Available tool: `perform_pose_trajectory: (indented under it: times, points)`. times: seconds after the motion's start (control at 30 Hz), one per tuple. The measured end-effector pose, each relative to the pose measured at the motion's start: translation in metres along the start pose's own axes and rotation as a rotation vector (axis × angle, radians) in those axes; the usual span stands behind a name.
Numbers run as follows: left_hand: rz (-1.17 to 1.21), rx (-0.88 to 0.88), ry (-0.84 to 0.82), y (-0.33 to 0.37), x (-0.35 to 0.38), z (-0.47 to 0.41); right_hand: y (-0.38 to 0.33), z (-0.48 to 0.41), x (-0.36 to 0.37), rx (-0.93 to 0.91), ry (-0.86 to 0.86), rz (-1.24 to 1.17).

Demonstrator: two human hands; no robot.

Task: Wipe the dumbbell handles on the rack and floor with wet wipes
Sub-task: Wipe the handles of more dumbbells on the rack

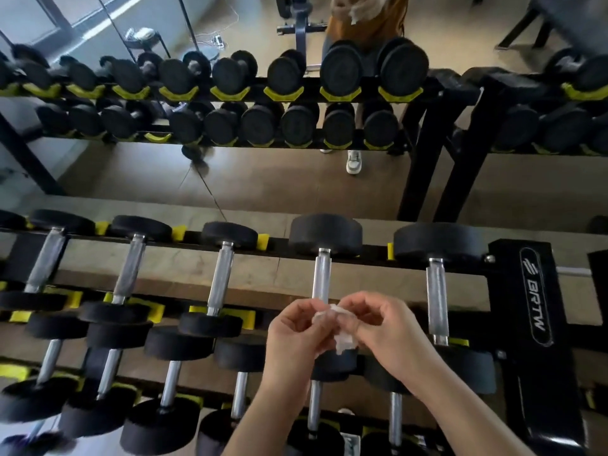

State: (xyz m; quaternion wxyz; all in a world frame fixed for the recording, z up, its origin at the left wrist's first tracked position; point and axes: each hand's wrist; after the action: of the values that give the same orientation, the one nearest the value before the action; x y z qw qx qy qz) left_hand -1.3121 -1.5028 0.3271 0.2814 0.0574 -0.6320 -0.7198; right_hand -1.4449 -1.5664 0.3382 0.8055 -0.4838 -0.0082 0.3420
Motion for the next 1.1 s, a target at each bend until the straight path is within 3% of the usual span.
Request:
perform_pose_trajectory:
  times: [0.03,0.13,0.2,0.27,0.37,0.53,0.63,0.83,0.97,1.1]
  points:
    - [-0.073,0.019,0.005,-0.004,0.000,-0.004,0.003,-0.007,0.000,0.051,-0.044,-0.092]
    - [-0.247,0.062,-0.025,-0.015,-0.004,-0.020,0.007,-0.027,0.000,0.323,-0.296,-0.773]
    - [-0.287,0.062,-0.068,-0.019,-0.008,-0.033,0.009,-0.041,0.003,0.440,-0.358,-1.068]
    - [-0.318,0.056,-0.080,-0.025,-0.014,-0.048,0.011,-0.057,0.011,0.470,-0.345,-1.143]
    - [-0.484,0.100,-0.070,-0.041,-0.021,-0.079,0.013,-0.088,0.026,0.474,-0.178,-1.131]
    - [-0.762,0.226,-0.061,-0.073,-0.020,-0.128,0.012,-0.132,0.053,0.429,0.282,-0.941]
    - [-0.821,0.314,-0.047,-0.083,-0.023,-0.148,0.017,-0.138,0.069,0.354,0.402,-0.862]
    - [-0.852,0.405,-0.062,-0.080,-0.023,-0.164,0.027,-0.151,0.070,-0.029,0.737,-0.010]
    - [-1.005,0.499,-0.211,-0.082,-0.039,-0.159,0.029,-0.159,0.065,-0.264,0.735,0.203]
    - [-1.124,0.627,-0.455,-0.084,-0.054,-0.136,0.044,-0.126,0.059,-0.276,0.474,0.419]
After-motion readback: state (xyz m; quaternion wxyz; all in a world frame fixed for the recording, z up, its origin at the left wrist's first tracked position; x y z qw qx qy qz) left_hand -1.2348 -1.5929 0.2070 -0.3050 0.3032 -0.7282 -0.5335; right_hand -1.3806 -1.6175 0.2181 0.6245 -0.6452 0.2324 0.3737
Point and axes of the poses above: each hand's wrist, its own z-axis away from the middle knuckle, its own x-axis out of the palm, y = z × x, and after that the axes turned 15 degrees about x, right-handed
